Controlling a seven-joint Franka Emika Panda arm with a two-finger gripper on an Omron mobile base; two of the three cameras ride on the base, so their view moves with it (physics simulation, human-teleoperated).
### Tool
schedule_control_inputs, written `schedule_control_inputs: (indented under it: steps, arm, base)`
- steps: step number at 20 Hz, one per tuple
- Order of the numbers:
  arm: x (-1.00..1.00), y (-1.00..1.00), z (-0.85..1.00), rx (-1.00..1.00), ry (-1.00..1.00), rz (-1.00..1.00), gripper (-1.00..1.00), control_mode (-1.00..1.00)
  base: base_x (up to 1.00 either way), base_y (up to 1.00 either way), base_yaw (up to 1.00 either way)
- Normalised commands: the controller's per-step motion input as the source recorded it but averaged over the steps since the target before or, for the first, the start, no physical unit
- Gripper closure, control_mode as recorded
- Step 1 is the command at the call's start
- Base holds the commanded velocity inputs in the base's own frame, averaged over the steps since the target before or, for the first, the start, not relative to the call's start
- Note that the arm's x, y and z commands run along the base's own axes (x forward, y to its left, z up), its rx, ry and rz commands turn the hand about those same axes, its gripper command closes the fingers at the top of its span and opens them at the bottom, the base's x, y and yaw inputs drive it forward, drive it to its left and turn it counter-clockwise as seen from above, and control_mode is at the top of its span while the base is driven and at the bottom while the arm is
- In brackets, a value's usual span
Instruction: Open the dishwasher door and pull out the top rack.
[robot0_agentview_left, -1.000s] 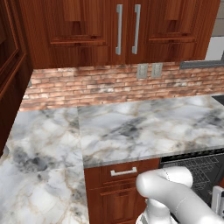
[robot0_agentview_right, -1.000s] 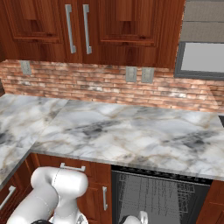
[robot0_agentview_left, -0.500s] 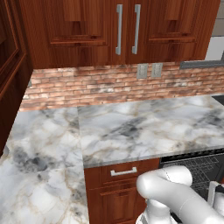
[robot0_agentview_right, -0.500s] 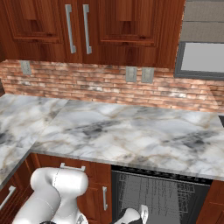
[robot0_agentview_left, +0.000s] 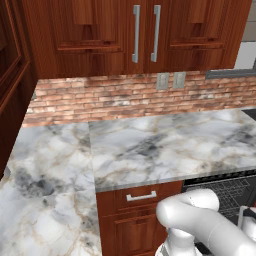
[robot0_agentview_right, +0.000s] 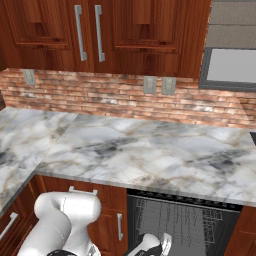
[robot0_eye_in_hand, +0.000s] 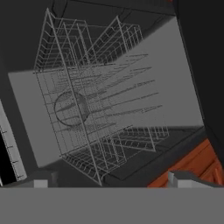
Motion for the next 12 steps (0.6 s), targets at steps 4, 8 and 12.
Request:
schedule_control_inputs:
  steps: [4, 8, 12]
  arm:
    - [0.24, 0.01, -0.05, 0.0, -0.03, -0.01, -1.0, -1.0]
    - [0.26, 0.02, -0.02, 0.0, -0.04, -0.02, -1.0, -1.0]
    - [0.24, 0.01, 0.0, 0.0, -0.03, -0.07, -1.0, -1.0]
  base:
    - [0.0, 0.0, 0.0]
    - [0.0, 0.0, 0.0]
    - [0.0, 0.0, 0.0]
